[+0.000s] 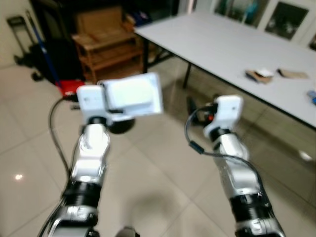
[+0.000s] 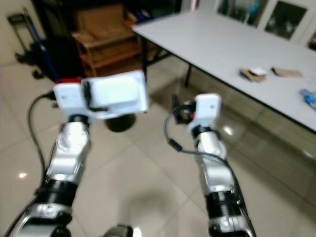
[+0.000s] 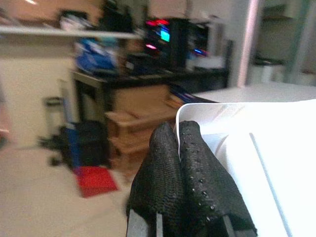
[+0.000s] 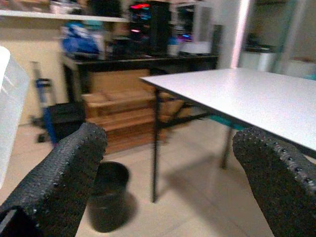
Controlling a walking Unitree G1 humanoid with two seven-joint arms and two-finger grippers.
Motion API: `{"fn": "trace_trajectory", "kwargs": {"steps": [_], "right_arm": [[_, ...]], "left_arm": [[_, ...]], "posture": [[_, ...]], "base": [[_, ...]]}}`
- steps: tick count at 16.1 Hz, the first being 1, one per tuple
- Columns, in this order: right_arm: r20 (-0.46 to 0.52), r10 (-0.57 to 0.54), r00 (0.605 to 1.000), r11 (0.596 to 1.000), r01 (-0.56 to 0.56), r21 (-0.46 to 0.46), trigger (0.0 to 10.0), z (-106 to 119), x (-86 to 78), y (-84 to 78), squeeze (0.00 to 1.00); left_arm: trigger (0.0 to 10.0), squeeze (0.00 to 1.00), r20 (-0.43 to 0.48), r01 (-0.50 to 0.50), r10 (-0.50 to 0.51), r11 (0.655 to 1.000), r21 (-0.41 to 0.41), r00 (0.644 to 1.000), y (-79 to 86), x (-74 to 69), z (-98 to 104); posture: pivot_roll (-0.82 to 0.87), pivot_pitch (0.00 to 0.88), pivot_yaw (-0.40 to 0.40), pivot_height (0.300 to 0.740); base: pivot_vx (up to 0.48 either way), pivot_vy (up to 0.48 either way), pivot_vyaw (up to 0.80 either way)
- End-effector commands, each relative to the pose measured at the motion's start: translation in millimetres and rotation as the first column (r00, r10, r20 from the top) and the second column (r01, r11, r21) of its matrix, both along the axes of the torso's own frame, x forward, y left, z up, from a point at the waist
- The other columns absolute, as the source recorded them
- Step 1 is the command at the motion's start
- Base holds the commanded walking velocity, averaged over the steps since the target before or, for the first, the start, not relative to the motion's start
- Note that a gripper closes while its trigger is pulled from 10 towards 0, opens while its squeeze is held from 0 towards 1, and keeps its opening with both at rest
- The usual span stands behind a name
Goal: Picking trash to rubbish bin
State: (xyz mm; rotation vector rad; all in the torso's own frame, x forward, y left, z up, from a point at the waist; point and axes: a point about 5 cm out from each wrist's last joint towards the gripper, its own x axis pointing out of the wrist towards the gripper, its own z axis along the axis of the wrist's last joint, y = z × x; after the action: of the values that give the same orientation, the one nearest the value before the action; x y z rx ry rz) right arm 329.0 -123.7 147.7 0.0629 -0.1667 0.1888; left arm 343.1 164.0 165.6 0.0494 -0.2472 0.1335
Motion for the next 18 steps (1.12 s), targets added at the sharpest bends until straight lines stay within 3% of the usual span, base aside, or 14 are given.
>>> {"fn": "trace_trajectory", "kwargs": {"steps": [1,4,7,13,15,16,18], "right_arm": [[-0.005,-0.012,1.000,1.000,0.012,0.005,10.0,1.0,0.1,-6.4,0.00],[-0.005,-0.001,1.000,1.000,0.001,0.009,10.0,0.5,-0.6,-5.5,0.00],[-0.027,0.027,0.999,1.000,-0.026,0.018,10.0,-3.2,-0.9,-1.9,0.00],[-0.125,0.038,0.991,0.999,-0.042,-0.023,10.0,-27.4,-4.0,-2.7,0.00],[-0.180,0.037,0.983,0.999,-0.043,-0.030,10.0,-42.1,-6.2,-4.6,0.00],[-0.247,0.020,0.969,0.997,-0.037,-0.063,10.0,-61.0,-9.8,-9.3,0.00],[-0.312,0.009,0.950,0.997,-0.034,-0.074,10.0,-78.1,-14.7,-15.3,0.00]], "left_arm": [[10.0,0.00,0.005,0.024,-0.024,1.000,-0.010,1.000,-6.9,0.6,1.5],[10.0,0.00,-0.001,0.028,-0.028,1.000,-0.014,1.000,-7.9,0.6,0.3],[10.0,0.00,-0.019,0.040,-0.041,0.998,-0.043,0.999,-7.3,0.2,-3.2],[10.0,0.00,-0.083,0.051,-0.053,0.998,-0.028,0.995,-5.3,0.0,-16.7],[10.0,0.00,-0.131,0.067,-0.064,0.998,0.011,0.989,-3.2,-0.7,-30.1],[10.0,0.00,-0.183,0.092,-0.072,0.990,0.103,0.980,1.5,-3.4,-45.2],[10.0,0.00,-0.226,0.099,-0.061,0.982,0.161,0.972,9.8,-7.5,-57.5]], "posture": [[-0.01,0.056,-0.051,0.740],[-0.01,0.055,-0.053,0.740],[-0.01,0.055,-0.054,0.740],[-0.01,0.054,-0.054,0.740],[-0.02,0.054,-0.054,0.740],[-0.02,0.058,-0.055,0.740],[-0.02,0.060,-0.054,0.740]], "base": [[0.000,0.000,0.80],[0.000,0.000,0.80],[0.000,0.000,0.00],[0.479,0.000,0.00],[0.463,0.000,0.00],[0.465,0.000,0.00],[0.461,0.000,0.00]]}}
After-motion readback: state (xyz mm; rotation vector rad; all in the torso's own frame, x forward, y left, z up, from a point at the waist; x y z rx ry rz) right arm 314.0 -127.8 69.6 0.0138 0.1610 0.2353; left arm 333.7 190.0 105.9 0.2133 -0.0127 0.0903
